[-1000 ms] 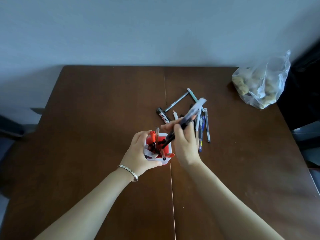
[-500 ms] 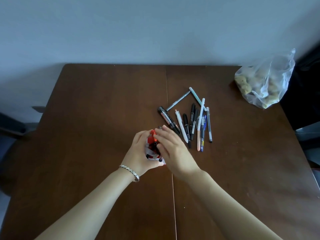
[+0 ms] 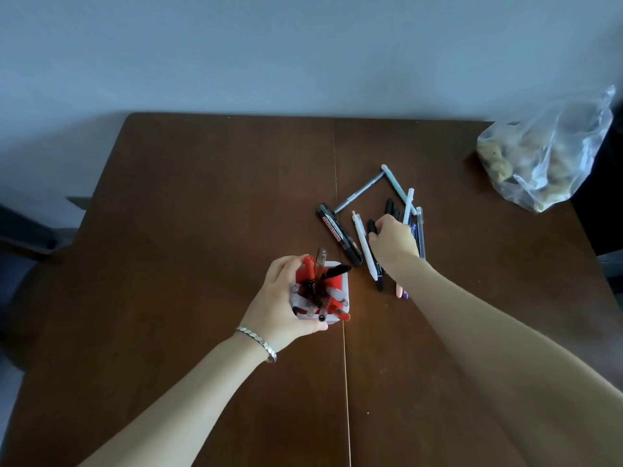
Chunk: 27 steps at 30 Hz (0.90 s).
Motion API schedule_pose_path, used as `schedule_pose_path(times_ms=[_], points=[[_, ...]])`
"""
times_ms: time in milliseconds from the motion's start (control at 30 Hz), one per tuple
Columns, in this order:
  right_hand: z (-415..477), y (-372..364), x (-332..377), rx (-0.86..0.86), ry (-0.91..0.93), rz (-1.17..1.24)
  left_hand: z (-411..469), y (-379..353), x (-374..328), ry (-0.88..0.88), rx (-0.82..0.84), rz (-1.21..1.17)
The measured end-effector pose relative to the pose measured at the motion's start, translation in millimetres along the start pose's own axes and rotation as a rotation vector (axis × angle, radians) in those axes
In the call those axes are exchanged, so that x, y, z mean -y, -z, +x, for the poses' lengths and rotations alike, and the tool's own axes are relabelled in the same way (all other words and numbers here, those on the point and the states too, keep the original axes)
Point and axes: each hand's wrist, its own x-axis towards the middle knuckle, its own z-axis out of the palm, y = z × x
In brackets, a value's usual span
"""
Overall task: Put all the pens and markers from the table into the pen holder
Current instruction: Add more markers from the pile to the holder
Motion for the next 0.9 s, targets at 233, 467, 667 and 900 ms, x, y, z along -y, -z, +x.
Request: schedule_pose_path(times_ms=[233,467,667,900], points=[[19,-25,21,0.017,-0.079,-0.262,-1,0,1,-0.011,-0.008,-0.038],[7,-12,16,0.061,-0.101,-0.194,-1,-1,0,-0.007,-0.001,-0.029],[-48,61,14,-0.173,0.258,0.373,-3,-2,2,-0.016,-0.016,-0.065],[-114,53,24,-0.305,0.759,0.554,-3,-4,4,-0.043,-0.041,-0.055]])
